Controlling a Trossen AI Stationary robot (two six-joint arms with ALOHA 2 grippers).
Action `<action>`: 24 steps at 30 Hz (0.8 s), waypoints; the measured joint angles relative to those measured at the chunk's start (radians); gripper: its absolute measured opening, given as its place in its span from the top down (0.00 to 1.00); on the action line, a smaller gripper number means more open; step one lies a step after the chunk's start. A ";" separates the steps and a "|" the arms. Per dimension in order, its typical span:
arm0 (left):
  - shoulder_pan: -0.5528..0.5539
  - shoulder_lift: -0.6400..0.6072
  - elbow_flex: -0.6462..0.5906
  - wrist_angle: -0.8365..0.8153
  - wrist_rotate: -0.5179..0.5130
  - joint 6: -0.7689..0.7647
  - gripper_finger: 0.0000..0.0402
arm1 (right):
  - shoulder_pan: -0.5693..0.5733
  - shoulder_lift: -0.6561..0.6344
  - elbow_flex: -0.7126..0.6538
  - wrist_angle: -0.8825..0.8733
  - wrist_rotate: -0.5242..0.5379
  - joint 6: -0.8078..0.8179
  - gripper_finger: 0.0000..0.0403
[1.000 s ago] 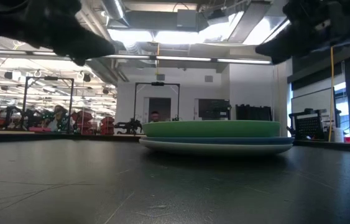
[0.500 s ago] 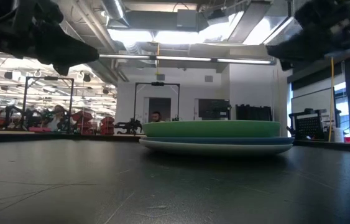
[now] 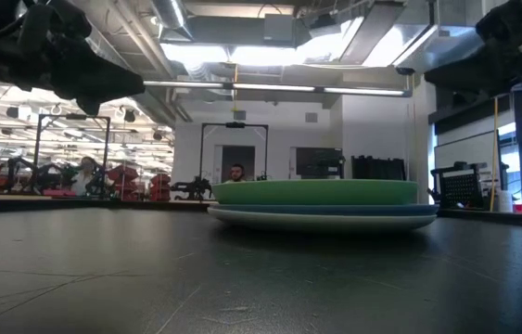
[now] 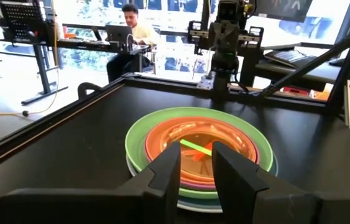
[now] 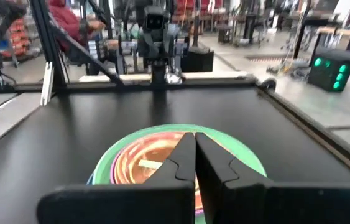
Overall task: Stack plastic plates
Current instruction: Return to Home Position
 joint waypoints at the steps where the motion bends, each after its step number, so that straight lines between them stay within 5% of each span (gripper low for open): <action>1: 0.000 -0.004 0.000 -0.005 0.000 0.001 0.79 | 0.000 -0.025 0.000 -0.006 0.003 0.000 1.00; 16: 0.020 -0.168 -0.007 -0.180 0.000 0.055 0.79 | 0.000 -0.178 -0.085 -0.034 -0.053 0.057 1.00; 24: 0.118 -0.357 -0.073 -0.270 0.116 0.054 0.79 | 0.000 -0.178 -0.100 -0.029 -0.074 0.059 1.00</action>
